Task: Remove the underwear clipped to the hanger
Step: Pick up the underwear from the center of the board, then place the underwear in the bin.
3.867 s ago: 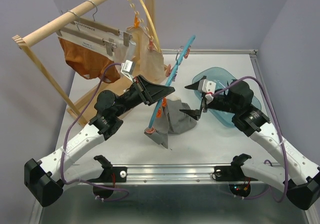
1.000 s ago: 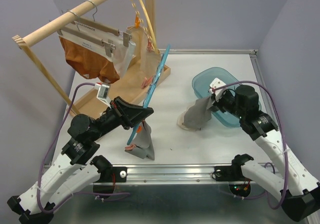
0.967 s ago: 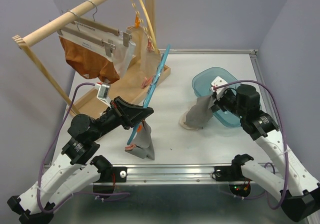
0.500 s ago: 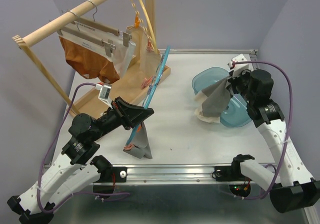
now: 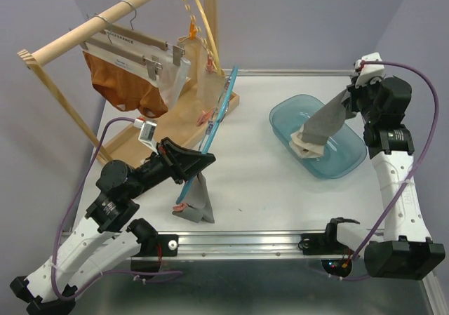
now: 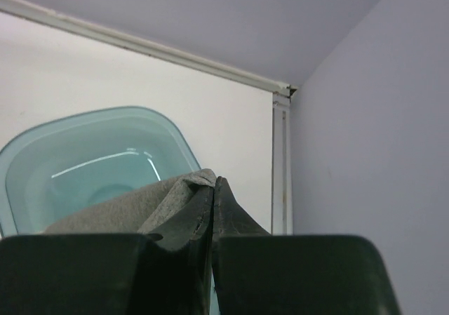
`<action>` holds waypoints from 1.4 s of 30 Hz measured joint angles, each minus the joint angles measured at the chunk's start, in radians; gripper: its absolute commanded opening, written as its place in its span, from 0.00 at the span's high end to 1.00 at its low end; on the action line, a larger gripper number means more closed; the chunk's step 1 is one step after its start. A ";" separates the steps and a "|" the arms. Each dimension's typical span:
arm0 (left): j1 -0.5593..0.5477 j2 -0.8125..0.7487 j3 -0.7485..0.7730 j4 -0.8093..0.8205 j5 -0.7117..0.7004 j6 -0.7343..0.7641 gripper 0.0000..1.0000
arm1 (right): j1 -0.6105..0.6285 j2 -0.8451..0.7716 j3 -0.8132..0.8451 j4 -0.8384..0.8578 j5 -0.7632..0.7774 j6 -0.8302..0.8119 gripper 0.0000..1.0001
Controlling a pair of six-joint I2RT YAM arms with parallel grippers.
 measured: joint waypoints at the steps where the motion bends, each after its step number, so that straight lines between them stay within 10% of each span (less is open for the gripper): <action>1: 0.000 0.000 0.000 -0.002 0.000 0.002 1.00 | -0.002 0.006 0.023 0.002 -0.001 0.003 0.99; 27: 0.000 0.015 0.000 -0.008 0.026 0.018 1.00 | -0.005 0.056 -0.063 0.049 -0.240 0.046 0.98; 34: 0.000 0.029 0.000 -0.007 0.041 0.024 1.00 | -0.005 0.079 -0.167 0.049 -0.253 0.017 0.63; 36: 0.000 0.038 0.000 -0.007 0.050 0.026 1.00 | -0.005 0.092 -0.192 0.047 -0.260 0.008 0.38; 37: 0.000 0.044 0.000 -0.007 0.054 0.028 1.00 | -0.005 0.095 -0.206 0.047 -0.266 0.000 0.00; 42: 0.000 0.081 0.001 -0.006 0.077 0.039 1.00 | -0.005 0.074 -0.241 0.033 -0.314 -0.061 0.00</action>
